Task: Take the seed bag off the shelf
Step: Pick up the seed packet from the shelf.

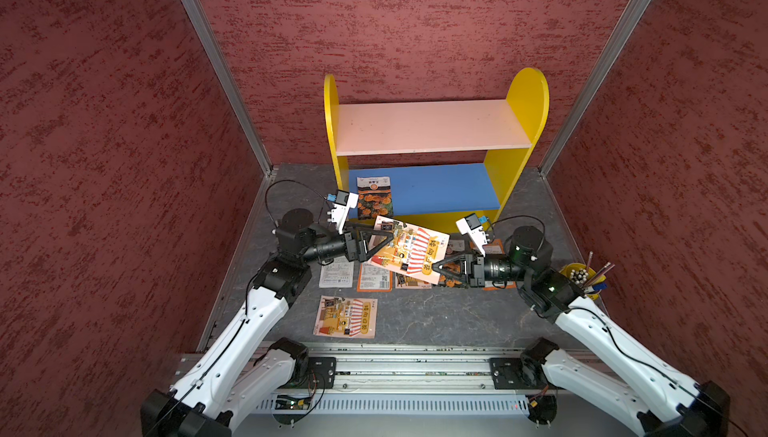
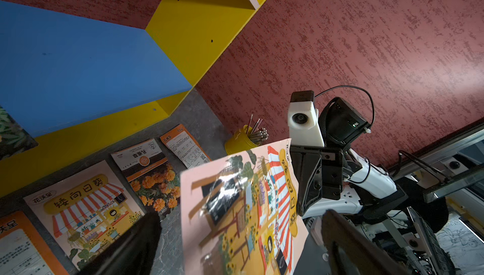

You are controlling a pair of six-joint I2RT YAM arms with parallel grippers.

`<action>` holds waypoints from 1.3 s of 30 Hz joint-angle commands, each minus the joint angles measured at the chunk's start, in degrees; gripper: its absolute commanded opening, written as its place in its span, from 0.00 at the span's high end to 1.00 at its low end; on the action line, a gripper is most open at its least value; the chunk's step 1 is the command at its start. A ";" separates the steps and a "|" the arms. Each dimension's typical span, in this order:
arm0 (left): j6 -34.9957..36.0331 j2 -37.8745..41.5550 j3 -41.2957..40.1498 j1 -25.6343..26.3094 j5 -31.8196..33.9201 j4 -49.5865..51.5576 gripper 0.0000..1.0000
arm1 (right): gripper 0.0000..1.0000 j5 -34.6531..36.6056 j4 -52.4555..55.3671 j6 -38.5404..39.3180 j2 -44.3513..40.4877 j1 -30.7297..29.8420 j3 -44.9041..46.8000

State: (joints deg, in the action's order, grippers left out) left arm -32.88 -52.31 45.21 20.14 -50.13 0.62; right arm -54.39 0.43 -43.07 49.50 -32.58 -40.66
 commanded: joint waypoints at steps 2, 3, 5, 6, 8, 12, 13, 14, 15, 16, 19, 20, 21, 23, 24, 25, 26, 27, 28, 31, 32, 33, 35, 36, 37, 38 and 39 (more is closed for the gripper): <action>-2.45 -0.59 -1.06 -0.28 -4.49 -4.92 0.26 | 1.00 -0.62 -1.43 0.44 -0.14 -0.47 -1.52; -2.98 -0.81 -1.19 -0.20 -5.14 -5.22 0.33 | 1.00 -0.12 -1.30 0.79 -0.06 -0.47 -1.53; -3.45 -1.20 -1.25 0.07 -6.71 -5.23 0.47 | 1.00 0.65 -1.98 1.01 0.33 -0.55 -1.24; -3.42 -1.47 -1.21 0.16 -7.43 -4.95 0.54 | 1.00 0.90 -1.96 1.16 0.63 -0.56 -1.24; -3.29 -1.87 -1.17 0.57 -8.77 -3.94 0.68 | 1.00 1.15 -1.99 1.45 1.19 -0.54 -1.30; -2.90 -1.83 -1.08 0.90 -10.23 -2.50 0.88 | 1.00 1.31 -0.92 2.45 1.55 -0.54 -1.61; -2.93 -1.78 -1.07 0.95 -10.49 -2.34 0.95 | 1.00 1.35 -0.69 2.67 1.48 -0.53 -1.74; -2.98 -1.59 -0.99 1.01 -10.52 -2.34 1.00 | 1.00 1.31 -0.52 2.81 1.45 -0.55 -1.84; -3.13 -1.52 -0.94 1.06 -10.52 -2.34 1.00 | 1.00 1.48 -0.57 2.80 1.35 -0.53 -1.87; -3.30 -1.49 -0.85 1.04 -10.67 -2.49 1.00 | 0.94 1.64 -0.71 2.64 1.23 -0.54 -1.76; -4.21 -0.91 -1.13 1.13 -10.61 -3.37 1.00 | 0.76 2.91 -1.70 1.75 0.50 -0.55 -1.33; -4.82 -0.59 -1.42 1.13 -10.40 -4.03 1.00 | 0.71 3.65 -2.62 0.94 -0.10 -0.56 -0.91; -5.55 -0.24 -1.83 1.13 -10.26 -5.08 1.00 | 0.68 4.47 -3.89 0.04 -0.57 -0.55 -0.43; -7.80 0.57 -3.26 1.13 -9.75 -8.32 1.00 | 0.63 6.84 -9.07 -3.50 -1.98 -0.49 1.88; -9.03 0.82 -3.82 1.13 -9.57 -10.24 1.00 | 0.62 7.44 -11.31 -4.90 -2.26 -0.48 3.05; -10.61 1.02 -4.58 1.13 -9.13 -12.56 1.00 | 0.62 8.28 -13.71 -6.16 -2.55 -0.55 4.08; -11.93 1.23 -5.29 1.17 -8.62 -14.84 1.00 | 0.62 9.05 -15.65 -7.48 -2.64 -0.56 5.06; -12.92 1.36 -5.76 1.17 -8.29 -16.48 1.00 | 0.62 9.65 -17.54 -8.47 -2.78 -0.56 5.81; -13.78 1.35 -6.13 1.22 -7.87 -17.95 1.00 | 0.62 10.27 -19.21 -9.34 -2.77 -0.51 6.54; -14.79 1.30 -6.54 1.44 -6.52 -19.80 1.00 | 0.62 11.35 -22.21 -11.08 -2.49 -0.63 7.80; -14.93 1.32 -6.54 1.56 -6.07 -20.19 1.00 | 0.62 11.79 -22.92 -11.45 -2.41 -0.74 8.08; -14.99 1.25 -6.62 1.64 -5.68 -20.30 1.00 | 0.63 12.00 -23.45 -11.66 -2.30 -0.82 8.27; -15.10 1.19 -6.71 1.90 -5.24 -20.62 1.00 | 0.66 13.32 -24.51 -12.10 -2.43 -0.99 8.86; -15.10 1.20 -6.80 2.07 -5.03 -20.88 1.00 | 0.67 13.75 -24.81 -12.13 -2.58 -0.97 9.02; -15.11 1.09 -6.95 2.22 -4.84 -20.88 1.00 | 0.68 14.13 -25.09 -12.18 -2.66 -1.00 9.09; -15.17 1.14 -7.04 2.31 -4.73 -20.92 1.00 | 0.69 14.52 -25.59 -12.23 -2.66 -1.13 9.24; -15.18 1.09 -7.14 2.35 -4.63 -20.90 1.00 | 0.70 14.81 -26.43 -12.60 -2.65 -1.08 9.37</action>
State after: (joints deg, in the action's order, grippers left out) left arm -47.37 -51.64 38.87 22.09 -55.86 -17.76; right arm -42.30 -20.95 -54.37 47.42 -33.17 -31.83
